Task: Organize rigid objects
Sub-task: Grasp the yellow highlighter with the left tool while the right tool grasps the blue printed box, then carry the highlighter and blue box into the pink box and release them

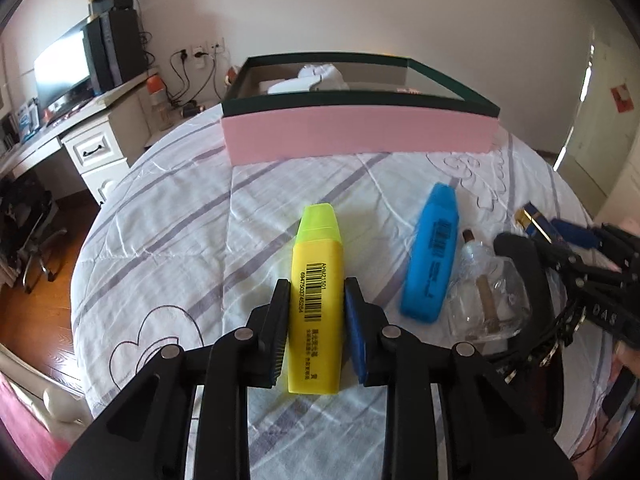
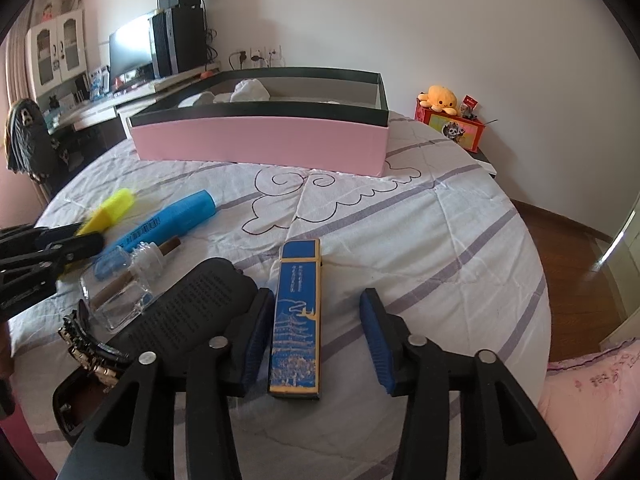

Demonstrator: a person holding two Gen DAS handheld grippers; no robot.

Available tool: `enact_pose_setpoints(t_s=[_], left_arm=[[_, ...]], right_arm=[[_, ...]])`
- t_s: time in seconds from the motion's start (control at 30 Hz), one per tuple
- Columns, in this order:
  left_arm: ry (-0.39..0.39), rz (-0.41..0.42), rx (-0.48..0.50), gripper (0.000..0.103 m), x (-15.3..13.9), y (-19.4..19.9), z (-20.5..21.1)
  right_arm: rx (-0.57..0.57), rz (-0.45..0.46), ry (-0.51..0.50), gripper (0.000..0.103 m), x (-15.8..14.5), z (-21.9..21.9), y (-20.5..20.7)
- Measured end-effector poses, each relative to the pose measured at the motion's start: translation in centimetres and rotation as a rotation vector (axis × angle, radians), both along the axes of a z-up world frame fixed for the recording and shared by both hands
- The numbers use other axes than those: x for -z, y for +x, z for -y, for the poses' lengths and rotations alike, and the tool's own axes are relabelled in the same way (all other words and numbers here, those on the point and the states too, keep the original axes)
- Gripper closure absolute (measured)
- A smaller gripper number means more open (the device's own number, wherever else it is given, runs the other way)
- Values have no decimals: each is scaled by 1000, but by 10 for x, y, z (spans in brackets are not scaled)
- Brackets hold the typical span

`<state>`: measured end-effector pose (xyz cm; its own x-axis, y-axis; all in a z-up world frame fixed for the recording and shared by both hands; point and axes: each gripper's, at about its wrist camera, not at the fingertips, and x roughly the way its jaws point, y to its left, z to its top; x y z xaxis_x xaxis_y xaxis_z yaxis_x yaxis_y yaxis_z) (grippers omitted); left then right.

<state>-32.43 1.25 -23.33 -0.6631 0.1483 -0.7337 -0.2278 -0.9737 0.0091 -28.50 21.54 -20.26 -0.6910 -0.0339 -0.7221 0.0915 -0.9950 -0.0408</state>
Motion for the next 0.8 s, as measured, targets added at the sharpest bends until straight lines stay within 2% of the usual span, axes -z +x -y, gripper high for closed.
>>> enact_pose_setpoints(t_s=[0.13, 0.23, 0.3, 0.37, 0.6, 0.8], left_arm=[[23, 0, 7, 76, 1, -6, 3], [29, -9, 9, 77, 1, -6, 3], [42, -19, 9, 77, 0, -4, 4], [55, -35, 3, 77, -3, 0, 6], [48, -66, 10, 77, -26, 17, 15], [47, -122, 12, 77, -53, 36, 21]], right_arm=[[-3, -3, 4, 53, 1, -1, -1], [-15, -17, 9, 64, 1, 0, 2], [-24, -27, 5, 78, 1, 1, 4], [-20, -32, -13, 82, 0, -2, 5], [-14, -33, -150, 82, -8, -16, 11], [-26, -126, -198, 82, -39, -12, 32]])
